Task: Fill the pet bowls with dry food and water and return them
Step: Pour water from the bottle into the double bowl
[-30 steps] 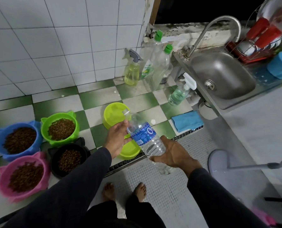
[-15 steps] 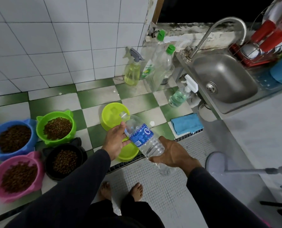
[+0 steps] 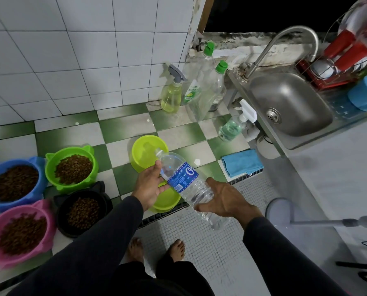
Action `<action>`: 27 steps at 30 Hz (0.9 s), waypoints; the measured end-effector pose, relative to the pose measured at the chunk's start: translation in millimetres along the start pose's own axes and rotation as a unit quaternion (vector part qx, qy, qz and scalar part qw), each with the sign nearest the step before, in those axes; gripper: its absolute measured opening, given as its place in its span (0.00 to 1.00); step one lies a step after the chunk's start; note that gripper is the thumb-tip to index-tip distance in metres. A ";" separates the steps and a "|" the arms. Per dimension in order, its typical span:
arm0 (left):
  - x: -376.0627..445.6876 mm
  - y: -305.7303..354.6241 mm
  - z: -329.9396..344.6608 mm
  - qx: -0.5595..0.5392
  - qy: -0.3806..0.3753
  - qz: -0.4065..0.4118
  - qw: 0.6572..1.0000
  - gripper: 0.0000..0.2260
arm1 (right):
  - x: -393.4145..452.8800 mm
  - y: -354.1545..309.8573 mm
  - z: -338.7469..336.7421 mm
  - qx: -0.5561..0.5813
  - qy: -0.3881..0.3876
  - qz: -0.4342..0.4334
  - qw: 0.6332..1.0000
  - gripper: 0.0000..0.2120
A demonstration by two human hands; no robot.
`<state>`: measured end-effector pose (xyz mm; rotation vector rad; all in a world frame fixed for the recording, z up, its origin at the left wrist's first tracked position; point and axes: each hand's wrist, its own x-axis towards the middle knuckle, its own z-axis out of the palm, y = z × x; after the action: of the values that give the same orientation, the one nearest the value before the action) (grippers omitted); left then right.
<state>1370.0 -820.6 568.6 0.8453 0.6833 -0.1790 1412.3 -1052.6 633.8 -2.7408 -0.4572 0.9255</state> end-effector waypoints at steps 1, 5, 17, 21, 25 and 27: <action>0.5 -0.4 -0.5 -0.002 0.000 -0.002 1.000 0.13 | -0.6 -0.2 -0.4 0.004 0.001 0.001 1.000 0.32; 1.2 -1.4 -1.5 -0.010 0.003 -0.013 1.000 0.14 | -3.3 -1.1 -1.8 0.012 0.005 0.005 1.000 0.33; 4.3 -3.4 -5.4 -0.012 0.009 -0.039 0.999 0.18 | -5.3 -2.5 0.4 0.001 -0.001 0.012 1.000 0.31; 6.2 -5.1 -4.4 -0.016 0.011 -0.045 0.999 0.18 | -7.1 -2.2 -0.8 0.007 0.005 0.017 1.000 0.30; 7.4 -6.6 -4.6 -0.019 0.012 -0.048 0.999 0.19 | -6.9 -2.8 -3.3 -0.001 0.006 0.015 1.000 0.31; 7.2 -6.2 -4.0 -0.022 0.012 -0.049 0.998 0.19 | -7.0 -2.6 -3.9 -0.001 0.007 0.013 1.000 0.31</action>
<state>1371.2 -820.9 558.3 0.7740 0.7500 -0.2408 1408.8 -1053.1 641.4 -2.7609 -0.4208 0.9110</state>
